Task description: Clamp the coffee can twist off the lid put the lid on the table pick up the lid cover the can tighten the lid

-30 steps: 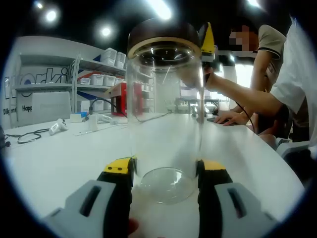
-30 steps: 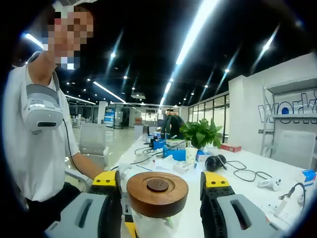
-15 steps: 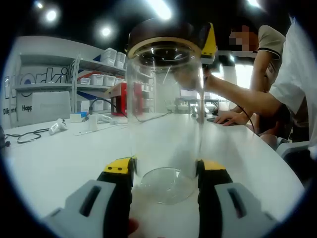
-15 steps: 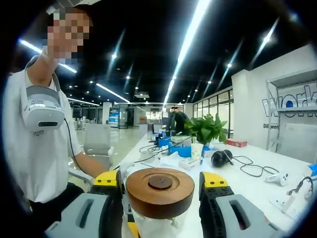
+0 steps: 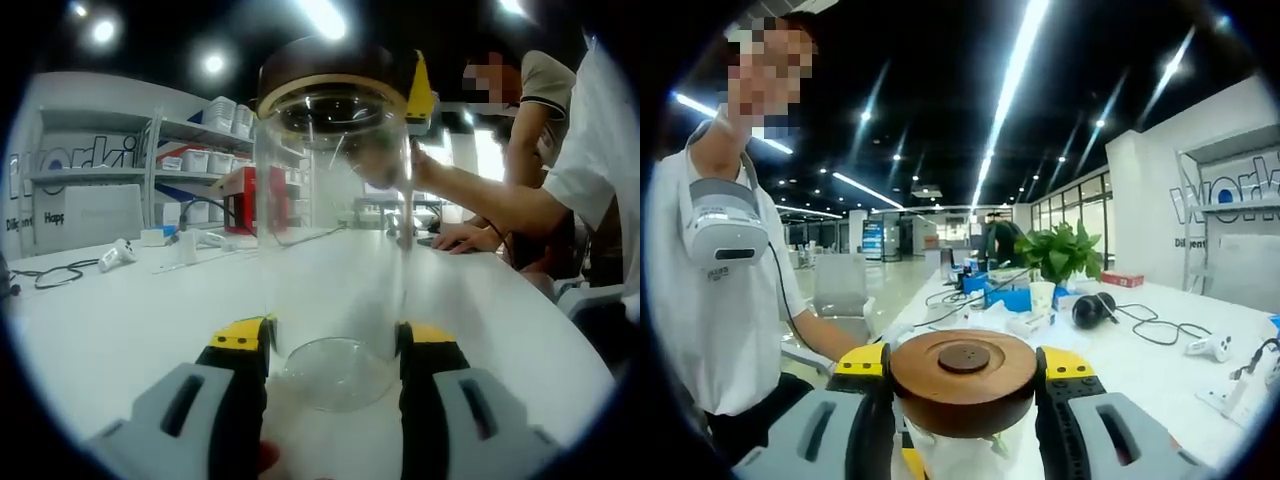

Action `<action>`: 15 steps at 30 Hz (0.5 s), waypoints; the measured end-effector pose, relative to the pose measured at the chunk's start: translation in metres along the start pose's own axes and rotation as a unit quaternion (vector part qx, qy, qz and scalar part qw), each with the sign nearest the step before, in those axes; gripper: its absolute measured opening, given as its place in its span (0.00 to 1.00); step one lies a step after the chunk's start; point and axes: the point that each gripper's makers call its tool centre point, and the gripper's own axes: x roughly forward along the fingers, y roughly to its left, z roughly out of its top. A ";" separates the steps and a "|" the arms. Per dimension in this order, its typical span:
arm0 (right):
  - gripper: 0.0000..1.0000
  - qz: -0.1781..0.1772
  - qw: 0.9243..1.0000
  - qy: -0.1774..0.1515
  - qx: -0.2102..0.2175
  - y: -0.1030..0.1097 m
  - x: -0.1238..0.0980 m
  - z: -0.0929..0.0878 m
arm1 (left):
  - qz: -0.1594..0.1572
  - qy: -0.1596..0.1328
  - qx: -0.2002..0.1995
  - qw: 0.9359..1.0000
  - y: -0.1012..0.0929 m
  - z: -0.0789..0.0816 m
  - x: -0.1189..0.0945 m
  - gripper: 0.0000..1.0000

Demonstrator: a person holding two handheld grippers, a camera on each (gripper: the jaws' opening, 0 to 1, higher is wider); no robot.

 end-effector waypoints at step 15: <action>0.52 -0.034 0.999 -0.003 -0.001 0.000 -0.001 -0.001 | 0.000 0.000 -0.001 1.000 0.000 0.000 0.000 0.42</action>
